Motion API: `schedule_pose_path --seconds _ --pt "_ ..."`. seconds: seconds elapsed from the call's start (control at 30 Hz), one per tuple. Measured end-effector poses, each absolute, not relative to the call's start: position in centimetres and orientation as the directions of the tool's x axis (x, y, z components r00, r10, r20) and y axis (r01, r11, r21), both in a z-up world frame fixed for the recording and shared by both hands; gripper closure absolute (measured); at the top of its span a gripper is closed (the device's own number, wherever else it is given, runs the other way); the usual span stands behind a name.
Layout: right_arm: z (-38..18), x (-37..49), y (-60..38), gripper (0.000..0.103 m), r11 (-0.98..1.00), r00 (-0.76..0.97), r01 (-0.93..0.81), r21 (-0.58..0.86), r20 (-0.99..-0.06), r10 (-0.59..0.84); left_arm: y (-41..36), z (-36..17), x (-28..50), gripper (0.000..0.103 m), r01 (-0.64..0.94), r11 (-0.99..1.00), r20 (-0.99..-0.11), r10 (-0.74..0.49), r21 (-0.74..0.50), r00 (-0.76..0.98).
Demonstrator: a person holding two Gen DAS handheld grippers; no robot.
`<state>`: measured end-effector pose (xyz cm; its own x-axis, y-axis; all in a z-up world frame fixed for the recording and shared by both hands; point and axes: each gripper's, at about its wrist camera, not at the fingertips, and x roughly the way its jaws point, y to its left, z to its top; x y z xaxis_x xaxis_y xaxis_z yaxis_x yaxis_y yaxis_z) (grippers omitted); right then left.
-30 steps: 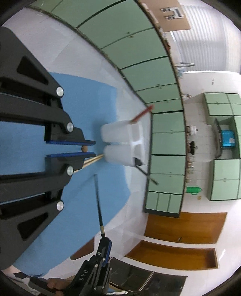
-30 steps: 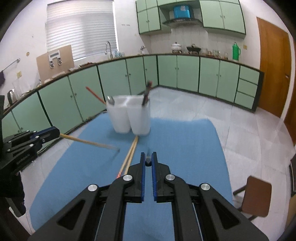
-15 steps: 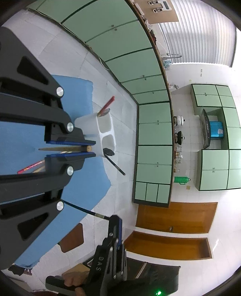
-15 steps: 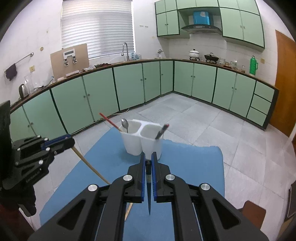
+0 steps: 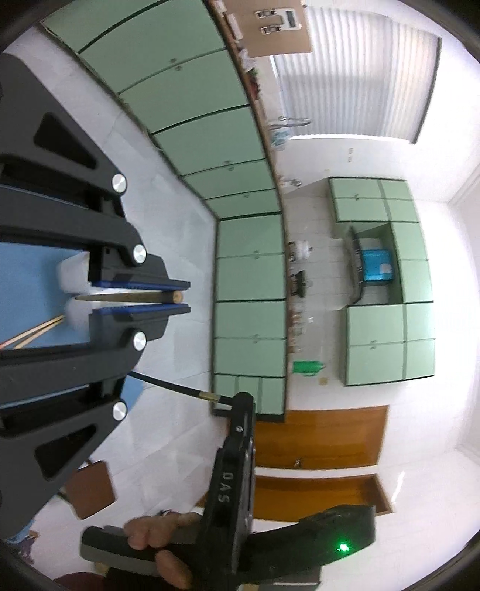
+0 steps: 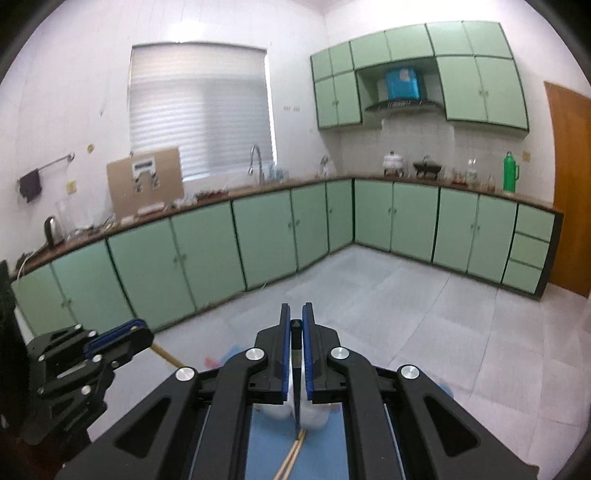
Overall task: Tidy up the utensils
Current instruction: 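Carry both held chopsticks to the white cup and insert them upright, then open both grippers and withdraw them from the cup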
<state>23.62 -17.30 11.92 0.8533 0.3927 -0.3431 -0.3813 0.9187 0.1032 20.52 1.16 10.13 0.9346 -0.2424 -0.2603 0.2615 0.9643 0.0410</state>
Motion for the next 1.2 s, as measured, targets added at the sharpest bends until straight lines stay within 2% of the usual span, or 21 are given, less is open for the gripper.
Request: schedule_pose_path --seconds 0.1,0.27,0.53,0.57,0.63,0.67,0.7,0.77,0.83,0.97,1.2 --pt "12.8 26.0 -16.9 0.097 0.929 0.878 -0.358 0.097 -0.304 0.370 0.8 11.3 22.6 0.097 0.244 0.969 -0.222 -0.227 0.050 0.948" --pt "11.3 29.5 -16.5 0.097 0.940 0.892 -0.326 0.103 -0.295 0.342 0.6 10.1 26.5 0.097 0.224 0.974 -0.247 -0.208 0.039 0.946" --pt "5.4 33.5 -15.7 0.095 0.940 0.846 -0.307 0.152 -0.408 0.342 0.8 5.3 31.9 0.096 0.224 0.975 -0.366 -0.209 -0.001 0.907" --pt "5.0 33.5 -15.8 0.093 0.941 0.844 -0.299 0.157 -0.416 0.338 1.1 4.9 32.1 0.094 0.222 0.975 -0.378 -0.208 -0.007 0.902" --pt "4.3 33.0 -16.7 0.072 0.948 0.853 -0.277 0.155 -0.415 0.317 1.5 4.3 31.8 0.078 0.221 0.975 -0.385 -0.211 -0.020 0.898" --pt "4.2 32.6 -17.3 0.071 0.951 0.860 -0.266 0.157 -0.408 0.307 1.8 4.2 31.4 0.064 0.219 0.975 -0.374 -0.211 -0.022 0.903" --pt "4.2 32.4 -17.7 0.070 0.954 0.864 -0.257 0.157 -0.405 0.300 1.9 4.2 30.9 0.061 0.216 0.976 -0.363 -0.207 -0.017 0.908" --pt "4.0 31.5 -18.8 0.069 0.960 0.871 -0.232 0.155 -0.407 0.276 2.1 3.9 30.1 0.061 0.217 0.976 -0.362 -0.206 -0.011 0.909" --pt "3.8 30.7 -20.0 0.063 0.965 0.877 -0.210 0.159 -0.406 0.258 2.1 3.7 29.1 0.060 0.214 0.977 -0.359 -0.205 -0.015 0.910" --pt "2.5 27.7 -22.1 0.056 0.972 0.888 -0.168 0.167 -0.401 0.223 2.3 2.5 26.5 0.048 0.210 0.978 -0.359 -0.201 -0.014 0.911" --pt "-2.0 22.1 -23.7 0.040 0.978 0.874 -0.131 0.162 -0.446 0.191 2.5 -2.8 21.1 0.039 0.200 0.979 -0.440 -0.198 -0.041 0.876"
